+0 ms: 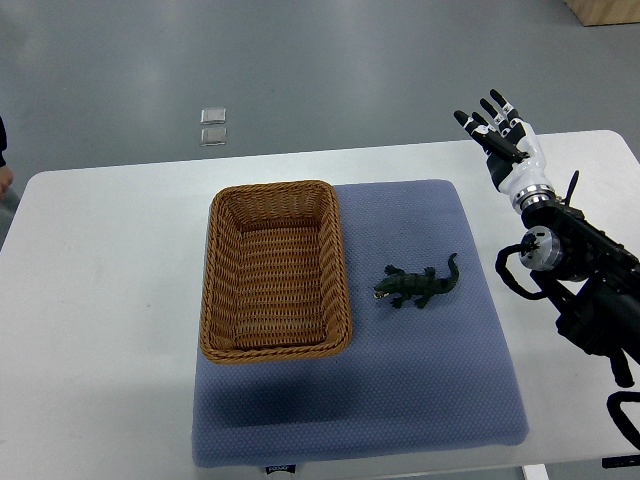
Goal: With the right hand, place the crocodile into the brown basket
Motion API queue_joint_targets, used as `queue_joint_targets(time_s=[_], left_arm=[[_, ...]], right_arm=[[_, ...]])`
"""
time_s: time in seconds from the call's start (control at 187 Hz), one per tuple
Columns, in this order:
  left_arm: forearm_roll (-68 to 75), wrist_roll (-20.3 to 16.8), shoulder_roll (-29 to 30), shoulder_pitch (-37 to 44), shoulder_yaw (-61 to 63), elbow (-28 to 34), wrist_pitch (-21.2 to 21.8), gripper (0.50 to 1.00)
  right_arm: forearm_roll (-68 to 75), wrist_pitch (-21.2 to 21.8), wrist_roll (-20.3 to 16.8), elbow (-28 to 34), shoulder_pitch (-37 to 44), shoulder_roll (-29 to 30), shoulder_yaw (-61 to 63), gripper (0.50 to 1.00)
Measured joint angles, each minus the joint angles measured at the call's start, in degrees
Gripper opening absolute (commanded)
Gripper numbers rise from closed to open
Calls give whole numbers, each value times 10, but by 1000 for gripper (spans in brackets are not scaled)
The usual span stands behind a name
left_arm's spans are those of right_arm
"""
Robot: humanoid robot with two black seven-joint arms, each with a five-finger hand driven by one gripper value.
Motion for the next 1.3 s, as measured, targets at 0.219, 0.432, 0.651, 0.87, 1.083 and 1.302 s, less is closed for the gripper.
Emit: queue_joint_targets(time_s=[0.219,0.432,0.651,0.87,1.083,1.302], left_arm=[[0,0,0,0,-1,1,0,1000],[0,0,0,0,-1,1,1,1000],[0,0,0,0,-1,2,1,1000],[0,0,0,0,-1,2,1,1000],[0,0,0,0,-1,2,1,1000],[0,0,0,0,0,2,1,1000]], right_arm=[[0,0,0,0,0,0,0,924],[0,0,0,0,1,0,0,924],[0,0,0,0,2,-1,0,924],[0,0,0,0,4,-2,0,924],[0,0,0,0,6,-3,0,924],[-1,0,0,0,6,-5,-1,924]])
